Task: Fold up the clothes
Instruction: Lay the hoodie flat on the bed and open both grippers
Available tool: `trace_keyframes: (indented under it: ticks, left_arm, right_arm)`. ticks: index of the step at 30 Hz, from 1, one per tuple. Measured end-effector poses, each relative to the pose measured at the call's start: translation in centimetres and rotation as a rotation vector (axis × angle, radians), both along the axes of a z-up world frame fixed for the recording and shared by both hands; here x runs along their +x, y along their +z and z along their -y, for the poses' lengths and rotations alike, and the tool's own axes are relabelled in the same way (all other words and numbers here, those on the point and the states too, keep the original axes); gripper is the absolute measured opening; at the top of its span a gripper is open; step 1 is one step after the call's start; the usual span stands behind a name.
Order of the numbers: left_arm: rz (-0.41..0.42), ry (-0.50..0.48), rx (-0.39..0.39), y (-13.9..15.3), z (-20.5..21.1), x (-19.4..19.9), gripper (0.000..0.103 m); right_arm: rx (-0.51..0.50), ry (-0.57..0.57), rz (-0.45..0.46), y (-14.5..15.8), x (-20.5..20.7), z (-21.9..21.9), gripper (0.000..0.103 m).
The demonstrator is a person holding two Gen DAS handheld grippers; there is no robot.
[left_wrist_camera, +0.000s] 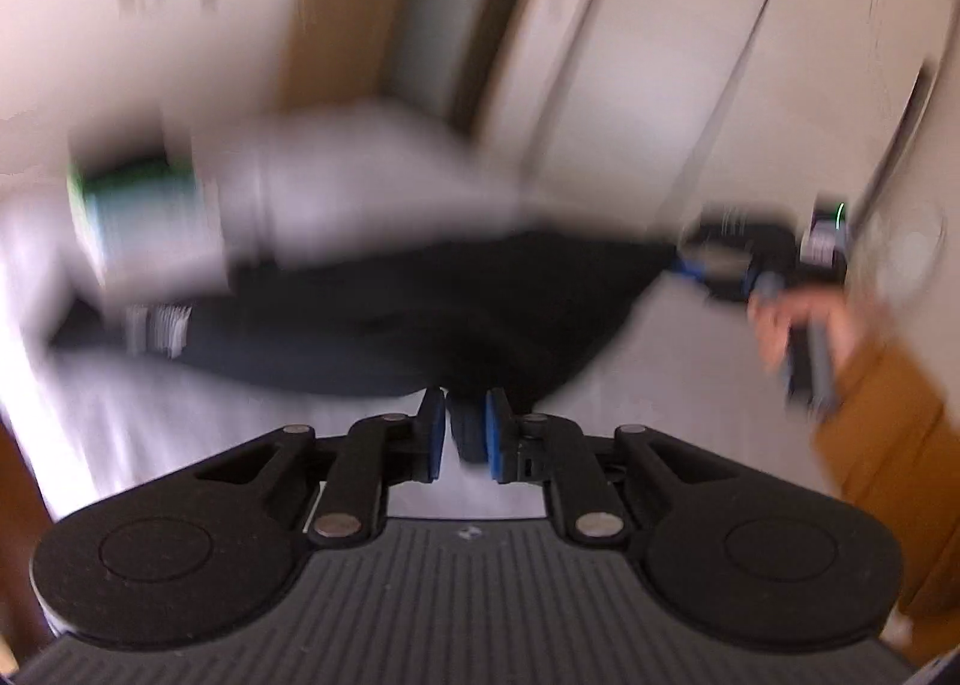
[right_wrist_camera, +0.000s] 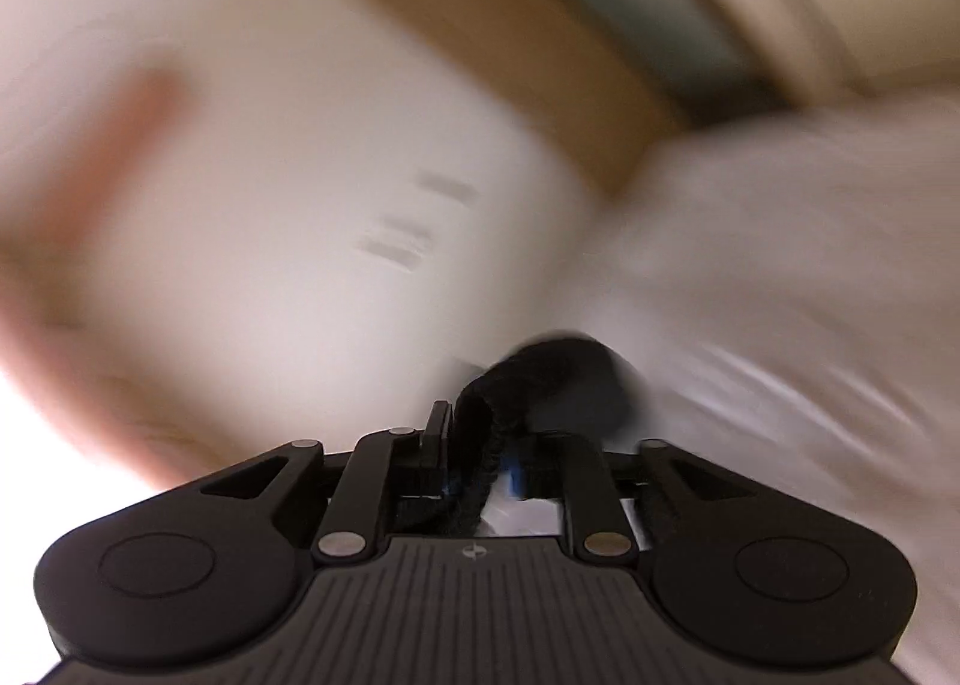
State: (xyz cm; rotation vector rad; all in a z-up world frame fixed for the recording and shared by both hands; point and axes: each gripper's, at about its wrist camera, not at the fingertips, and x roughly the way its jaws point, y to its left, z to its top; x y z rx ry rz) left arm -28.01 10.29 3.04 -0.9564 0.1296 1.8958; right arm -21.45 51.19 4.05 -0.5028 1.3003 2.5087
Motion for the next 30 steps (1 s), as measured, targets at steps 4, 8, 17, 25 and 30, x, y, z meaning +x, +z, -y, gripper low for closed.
trace_keyframes:
  ticks: [4, 8, 17, 25, 30]
  left_arm:
    - [0.169, 0.021, -0.246, -11.4, 1.1, 4.0, 0.011]
    - [0.177, 0.093, -0.362, -14.3, 2.9, 4.9, 0.011]
    - [0.082, 0.161, -0.305, -10.3, 1.0, -3.4, 0.018]
    - [0.035, 0.065, -0.294, -11.2, -1.0, -11.2, 0.020]
    - [0.039, -0.060, -0.309, -13.1, -3.3, -19.7, 0.020]
  right_arm:
    - [-0.119, -0.229, 0.390, -13.4, 10.2, 0.1, 0.049]
    - [-0.241, -0.305, 0.487, -19.2, 18.3, 3.3, 0.052]
    - [-0.346, -0.289, 0.422, -22.1, 19.7, 10.4, 0.057]
    - [-0.427, -0.288, 0.332, -23.3, 17.1, 16.6, 0.057]
    - [-0.542, -0.413, 0.274, -25.7, 14.1, 21.1, 0.057]
